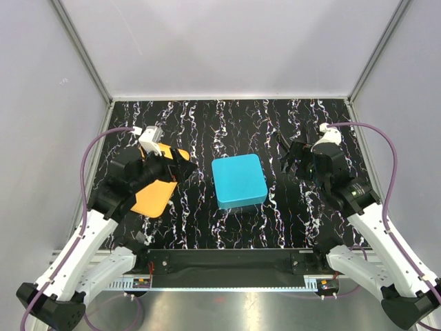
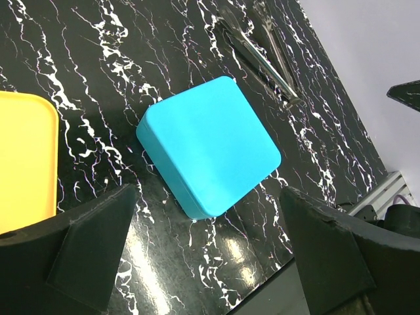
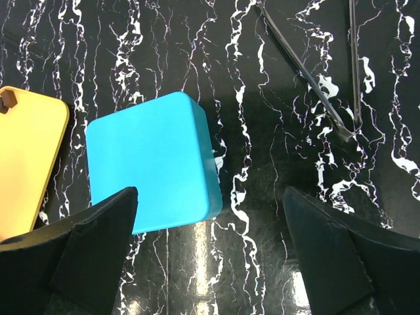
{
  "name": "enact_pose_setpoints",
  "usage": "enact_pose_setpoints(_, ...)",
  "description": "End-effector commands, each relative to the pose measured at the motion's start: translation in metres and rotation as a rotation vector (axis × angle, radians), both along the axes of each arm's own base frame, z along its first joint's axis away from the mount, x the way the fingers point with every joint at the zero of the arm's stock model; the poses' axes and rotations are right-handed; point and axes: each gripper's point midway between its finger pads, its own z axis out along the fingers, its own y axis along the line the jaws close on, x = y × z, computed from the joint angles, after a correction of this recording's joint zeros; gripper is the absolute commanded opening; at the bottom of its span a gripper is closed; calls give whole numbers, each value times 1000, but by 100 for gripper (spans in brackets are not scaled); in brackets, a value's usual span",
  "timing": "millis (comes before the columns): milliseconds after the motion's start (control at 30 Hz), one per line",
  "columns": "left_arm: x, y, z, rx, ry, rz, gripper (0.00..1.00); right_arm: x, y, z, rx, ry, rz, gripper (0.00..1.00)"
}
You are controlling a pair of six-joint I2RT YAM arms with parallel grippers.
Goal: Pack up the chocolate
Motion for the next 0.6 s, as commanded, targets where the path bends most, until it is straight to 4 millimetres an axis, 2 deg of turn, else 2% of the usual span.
enact_pose_setpoints(0, 7, -2, 25, -14, -82, 1, 99, 4, -7, 10, -17, -46, -30, 100)
enact_pose_setpoints(567, 9, 0, 30, -22, -97, 18, 99, 5, -16, 16, -53, -68, -57, 100)
